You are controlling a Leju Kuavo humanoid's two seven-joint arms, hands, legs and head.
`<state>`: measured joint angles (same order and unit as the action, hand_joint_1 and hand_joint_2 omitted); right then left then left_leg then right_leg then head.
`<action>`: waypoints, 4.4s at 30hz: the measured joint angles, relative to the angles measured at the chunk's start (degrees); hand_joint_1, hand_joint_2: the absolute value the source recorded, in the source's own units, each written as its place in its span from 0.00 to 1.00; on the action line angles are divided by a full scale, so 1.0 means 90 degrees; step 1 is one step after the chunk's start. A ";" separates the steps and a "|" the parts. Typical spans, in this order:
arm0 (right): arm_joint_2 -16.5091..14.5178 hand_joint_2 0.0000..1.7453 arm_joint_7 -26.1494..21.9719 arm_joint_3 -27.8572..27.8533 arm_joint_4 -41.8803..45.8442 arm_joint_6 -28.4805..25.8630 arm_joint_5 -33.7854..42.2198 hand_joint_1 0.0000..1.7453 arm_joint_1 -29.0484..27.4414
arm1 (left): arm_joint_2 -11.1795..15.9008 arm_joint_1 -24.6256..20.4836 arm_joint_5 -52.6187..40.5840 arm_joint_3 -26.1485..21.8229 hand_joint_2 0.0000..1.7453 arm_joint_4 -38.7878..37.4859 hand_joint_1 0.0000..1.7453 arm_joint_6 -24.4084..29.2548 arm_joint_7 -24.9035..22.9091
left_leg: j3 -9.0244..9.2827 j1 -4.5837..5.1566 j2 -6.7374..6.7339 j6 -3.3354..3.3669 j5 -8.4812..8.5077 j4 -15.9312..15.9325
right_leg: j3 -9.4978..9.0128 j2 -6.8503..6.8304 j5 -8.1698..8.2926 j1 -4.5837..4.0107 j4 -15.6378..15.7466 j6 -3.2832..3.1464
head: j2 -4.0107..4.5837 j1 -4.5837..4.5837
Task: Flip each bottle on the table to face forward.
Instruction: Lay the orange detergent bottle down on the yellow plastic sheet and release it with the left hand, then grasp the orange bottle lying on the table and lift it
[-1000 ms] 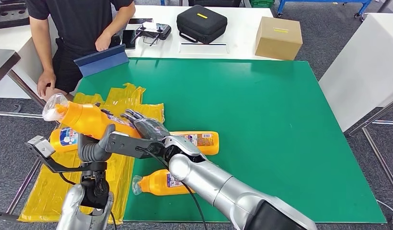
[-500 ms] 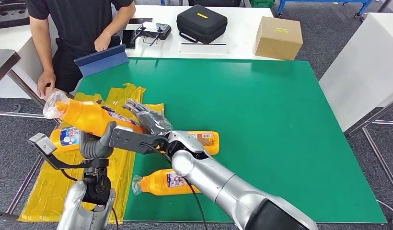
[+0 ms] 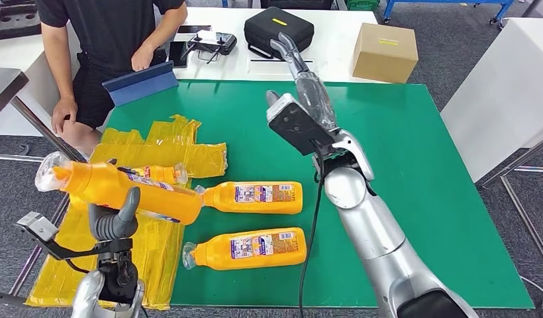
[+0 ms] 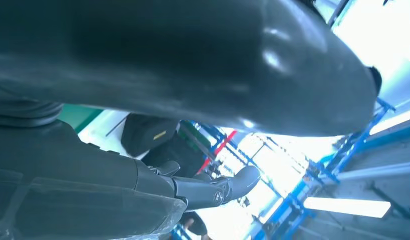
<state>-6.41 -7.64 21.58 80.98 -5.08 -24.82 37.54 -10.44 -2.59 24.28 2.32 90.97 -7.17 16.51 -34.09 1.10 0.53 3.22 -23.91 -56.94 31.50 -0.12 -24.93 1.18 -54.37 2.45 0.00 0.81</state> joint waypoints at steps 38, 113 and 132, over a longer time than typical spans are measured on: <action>0.0295 0.00 -0.0159 -0.0263 -0.0136 0.0675 -0.1107 0.00 -0.0714 | 0.2231 -0.2119 -1.0335 -0.0033 1.00 -0.2180 1.00 0.4114 -0.1195 | 0.0000 -0.0016 -0.0002 -0.0012 0.0022 0.0000 | 0.0008 -0.0005 0.0014 -0.0007 -0.0011 -0.0022 | 0.0000 0.0002; 0.1060 0.00 -0.0145 0.0106 -0.0080 0.0716 -0.1178 0.00 -0.1071 | 0.0747 -0.5181 -0.6606 -0.1229 0.00 -0.5645 0.00 0.2397 -0.0474 | -0.0034 -0.0014 -0.0018 -0.0013 0.0046 -0.0005 | 0.0037 0.0008 0.0044 -0.0003 -0.0021 -0.0019 | 0.0000 -0.0002; 0.1425 0.00 -0.0127 -0.0076 0.1673 0.0987 -0.2574 0.00 -0.3245 | 0.0983 -0.0652 -0.2034 -0.2147 0.00 -0.0137 0.00 0.1037 0.0073 | -0.0042 -0.0015 -0.0015 -0.0031 0.0019 0.0005 | 0.0059 0.0019 0.0015 -0.0007 -0.0013 -0.0028 | 0.0000 -0.0001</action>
<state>6.42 -8.78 20.90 96.03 3.80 -47.98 8.34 -1.59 -8.46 5.98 -17.00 89.74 2.16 17.16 -34.47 0.97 0.39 2.94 -23.74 -56.90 32.03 0.05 -24.79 1.12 -54.49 2.20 0.00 0.81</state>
